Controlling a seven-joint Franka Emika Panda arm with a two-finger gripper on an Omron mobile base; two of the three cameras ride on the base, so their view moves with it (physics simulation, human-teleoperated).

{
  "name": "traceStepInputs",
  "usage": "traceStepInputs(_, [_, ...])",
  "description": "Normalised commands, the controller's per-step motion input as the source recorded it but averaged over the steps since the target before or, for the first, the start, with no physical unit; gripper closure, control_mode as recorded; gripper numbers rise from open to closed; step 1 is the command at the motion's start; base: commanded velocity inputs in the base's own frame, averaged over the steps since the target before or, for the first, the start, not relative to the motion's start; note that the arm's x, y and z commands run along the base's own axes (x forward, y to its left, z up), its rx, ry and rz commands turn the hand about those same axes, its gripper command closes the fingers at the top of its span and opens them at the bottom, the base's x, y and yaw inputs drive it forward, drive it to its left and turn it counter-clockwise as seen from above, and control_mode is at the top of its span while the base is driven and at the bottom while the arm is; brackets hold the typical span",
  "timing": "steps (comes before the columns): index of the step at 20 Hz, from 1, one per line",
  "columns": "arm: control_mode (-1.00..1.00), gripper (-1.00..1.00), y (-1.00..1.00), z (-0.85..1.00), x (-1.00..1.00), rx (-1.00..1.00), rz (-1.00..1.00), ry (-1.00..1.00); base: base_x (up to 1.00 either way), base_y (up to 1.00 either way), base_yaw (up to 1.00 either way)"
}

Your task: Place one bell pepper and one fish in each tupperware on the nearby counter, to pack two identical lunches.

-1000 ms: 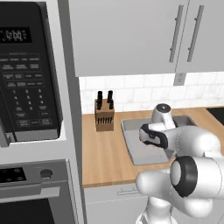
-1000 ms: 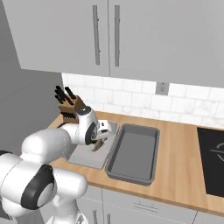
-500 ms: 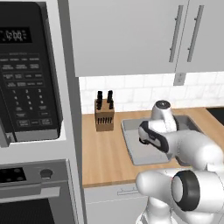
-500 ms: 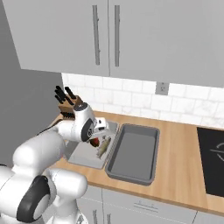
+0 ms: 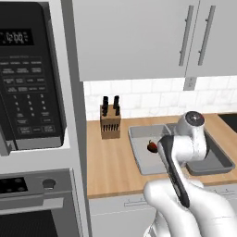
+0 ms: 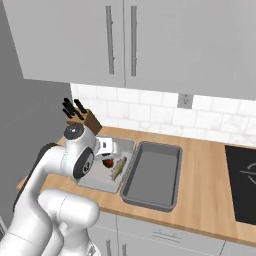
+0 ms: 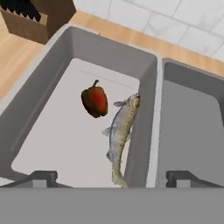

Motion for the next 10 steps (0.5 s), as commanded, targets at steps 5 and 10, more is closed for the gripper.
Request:
traceStepInputs(5, [-1.0,-1.0,0.07,0.73,-1.0,0.08,-0.06,-0.36,0.0,0.0,0.0])
traceStepInputs(10, [-1.0,-1.0,0.06,0.62,-0.91,0.08,-0.07,-0.31,0.0,0.0,0.0])
